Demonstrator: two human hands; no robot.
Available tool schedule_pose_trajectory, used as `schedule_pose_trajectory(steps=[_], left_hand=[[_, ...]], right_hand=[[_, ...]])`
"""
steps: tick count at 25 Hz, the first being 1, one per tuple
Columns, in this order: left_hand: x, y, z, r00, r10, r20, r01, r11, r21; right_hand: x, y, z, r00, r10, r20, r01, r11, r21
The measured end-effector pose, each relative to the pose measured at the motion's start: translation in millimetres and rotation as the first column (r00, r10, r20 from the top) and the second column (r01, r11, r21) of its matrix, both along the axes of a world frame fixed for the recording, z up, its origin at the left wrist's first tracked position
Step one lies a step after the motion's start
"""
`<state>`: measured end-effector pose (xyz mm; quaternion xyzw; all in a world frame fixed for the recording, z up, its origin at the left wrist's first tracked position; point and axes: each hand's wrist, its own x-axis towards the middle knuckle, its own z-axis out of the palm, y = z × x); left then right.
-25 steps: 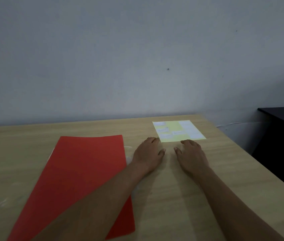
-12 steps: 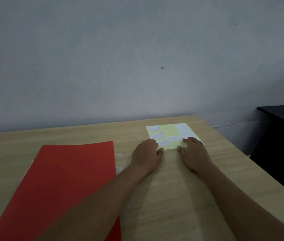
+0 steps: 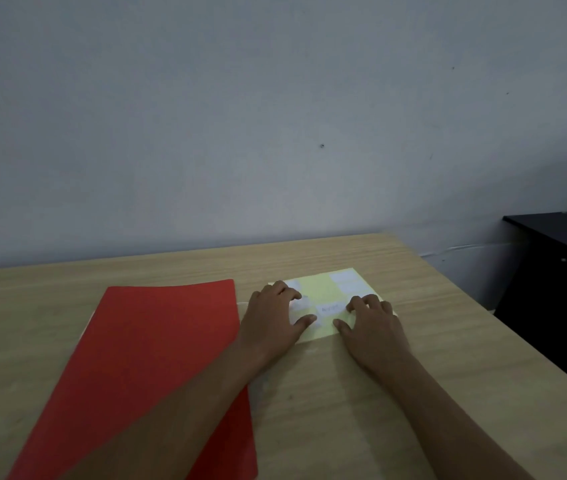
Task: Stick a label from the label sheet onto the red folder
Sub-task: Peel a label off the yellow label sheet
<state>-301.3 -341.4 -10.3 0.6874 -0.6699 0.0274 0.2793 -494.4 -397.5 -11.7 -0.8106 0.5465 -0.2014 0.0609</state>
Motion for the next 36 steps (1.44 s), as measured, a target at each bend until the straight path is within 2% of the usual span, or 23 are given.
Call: schedule_pose_trajectory(steps=[6, 13, 16, 23, 32, 36], left_hand=[[8.8, 46.5, -1.5, 0.988, -0.084, 0.132, 0.059, 0.981, 0.184], [5.5, 74.3, -4.9, 0.991, -0.086, 0.106, 0.054, 0.959, 0.278], [5.0, 77.0, -7.9, 0.99, -0.081, 0.116, 0.044, 0.956, 0.289], [3.8, 75.6, -11.5, 0.988, -0.058, 0.14, 0.018, 0.962, 0.271], [4.2, 75.7, -15.3, 0.991, -0.037, 0.125, 0.007, 0.971, 0.238], [4.1, 76.1, -14.2, 0.992, -0.04, 0.119, 0.01, 0.97, 0.244]], right_hand=[[3.2, 54.7, -7.2, 0.998, 0.011, -0.058, -0.014, 0.999, -0.053], [1.0, 74.7, -1.5, 0.999, -0.013, -0.037, 0.014, 1.0, 0.012], [-0.6, 71.8, 2.8, 0.999, -0.016, -0.029, 0.018, 0.998, 0.063], [6.6, 61.6, 3.4, 0.997, -0.071, -0.018, 0.072, 0.995, 0.073], [18.9, 52.2, 11.6, 0.972, -0.167, 0.164, 0.144, 0.979, 0.141], [24.5, 52.4, 10.9, 0.963, -0.206, 0.172, 0.185, 0.974, 0.131]])
